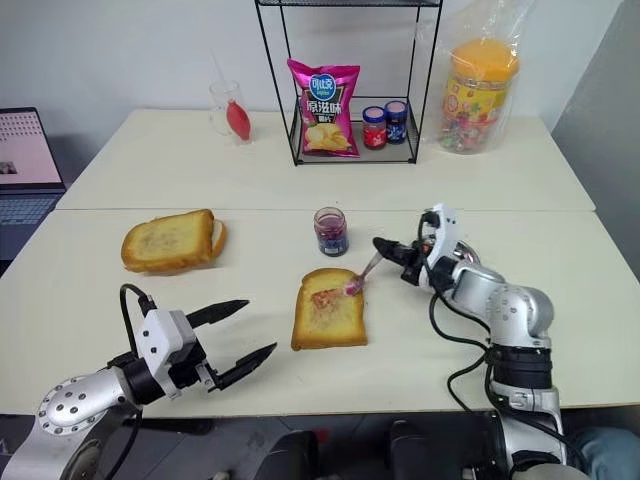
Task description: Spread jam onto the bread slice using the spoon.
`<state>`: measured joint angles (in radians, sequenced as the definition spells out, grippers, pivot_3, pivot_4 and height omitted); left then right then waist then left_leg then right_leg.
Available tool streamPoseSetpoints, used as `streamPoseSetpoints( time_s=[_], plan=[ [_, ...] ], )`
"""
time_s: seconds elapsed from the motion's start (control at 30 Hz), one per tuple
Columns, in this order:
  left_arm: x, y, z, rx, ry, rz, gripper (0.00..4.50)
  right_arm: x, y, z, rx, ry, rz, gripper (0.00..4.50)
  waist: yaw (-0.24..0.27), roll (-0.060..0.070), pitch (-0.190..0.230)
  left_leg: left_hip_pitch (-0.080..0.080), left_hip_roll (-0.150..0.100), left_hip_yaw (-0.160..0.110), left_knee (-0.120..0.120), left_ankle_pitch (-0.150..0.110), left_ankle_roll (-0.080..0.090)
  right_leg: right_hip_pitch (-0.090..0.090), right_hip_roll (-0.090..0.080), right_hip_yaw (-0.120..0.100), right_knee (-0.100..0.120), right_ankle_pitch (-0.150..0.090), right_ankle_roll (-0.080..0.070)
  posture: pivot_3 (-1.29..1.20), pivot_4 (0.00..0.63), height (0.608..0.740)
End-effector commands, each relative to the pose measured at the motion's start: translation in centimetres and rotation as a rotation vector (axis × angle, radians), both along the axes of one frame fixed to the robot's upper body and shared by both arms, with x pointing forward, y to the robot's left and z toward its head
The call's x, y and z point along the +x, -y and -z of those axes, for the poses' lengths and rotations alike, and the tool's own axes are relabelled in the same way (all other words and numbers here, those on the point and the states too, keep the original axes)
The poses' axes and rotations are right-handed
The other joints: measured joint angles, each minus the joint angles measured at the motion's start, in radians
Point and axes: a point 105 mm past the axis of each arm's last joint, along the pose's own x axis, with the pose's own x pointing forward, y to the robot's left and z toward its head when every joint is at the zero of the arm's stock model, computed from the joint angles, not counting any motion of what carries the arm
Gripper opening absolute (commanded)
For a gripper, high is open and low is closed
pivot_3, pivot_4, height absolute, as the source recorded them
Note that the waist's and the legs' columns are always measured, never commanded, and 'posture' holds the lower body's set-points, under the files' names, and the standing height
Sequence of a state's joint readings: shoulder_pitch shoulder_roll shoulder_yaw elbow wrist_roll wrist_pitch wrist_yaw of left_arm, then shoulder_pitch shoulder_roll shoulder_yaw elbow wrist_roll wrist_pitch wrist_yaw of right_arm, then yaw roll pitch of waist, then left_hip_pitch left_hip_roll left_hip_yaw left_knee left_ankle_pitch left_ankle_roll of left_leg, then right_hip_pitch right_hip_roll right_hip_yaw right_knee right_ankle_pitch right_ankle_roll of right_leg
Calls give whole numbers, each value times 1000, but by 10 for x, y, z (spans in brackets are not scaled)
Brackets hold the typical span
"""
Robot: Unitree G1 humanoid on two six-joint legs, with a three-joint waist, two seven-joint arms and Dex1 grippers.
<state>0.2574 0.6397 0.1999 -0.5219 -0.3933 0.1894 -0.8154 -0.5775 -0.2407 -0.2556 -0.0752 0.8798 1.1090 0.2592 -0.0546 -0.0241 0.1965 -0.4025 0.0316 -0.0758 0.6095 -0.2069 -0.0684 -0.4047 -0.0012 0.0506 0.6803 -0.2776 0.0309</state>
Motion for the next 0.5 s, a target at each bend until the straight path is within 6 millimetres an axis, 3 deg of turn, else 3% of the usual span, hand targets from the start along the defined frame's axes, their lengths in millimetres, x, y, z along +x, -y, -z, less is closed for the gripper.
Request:
streamPoseSetpoints(
  time_s=[0.03,0.2,0.33,0.5],
  plan=[
    [0,8,-11,-14,37,33,4500,-7,-3,-45,97,126,-36,43,-2,0,0,0,0,0,0,0,0,0,0,0,0,0,0,0,150,740],
    [-1,15,-15,23,45,87,4500,-10,3,-61,131,169,-17,43,-2,0,0,0,0,0,0,0,0,0,0,0,0,0,0,0,150,740],
    [10,49,-47,27,77,233,4500,-2,77,-92,143,312,289,43,17,0,2,-3,0,-2,2,0,0,-1,0,-2,0,0,1,0,150,740],
    [25,72,-58,71,92,305,4500,-6,117,-77,68,288,419,43,22,-1,0,-5,-2,-1,4,0,0,0,-1,-1,-3,2,3,0,150,740]
  ],
)
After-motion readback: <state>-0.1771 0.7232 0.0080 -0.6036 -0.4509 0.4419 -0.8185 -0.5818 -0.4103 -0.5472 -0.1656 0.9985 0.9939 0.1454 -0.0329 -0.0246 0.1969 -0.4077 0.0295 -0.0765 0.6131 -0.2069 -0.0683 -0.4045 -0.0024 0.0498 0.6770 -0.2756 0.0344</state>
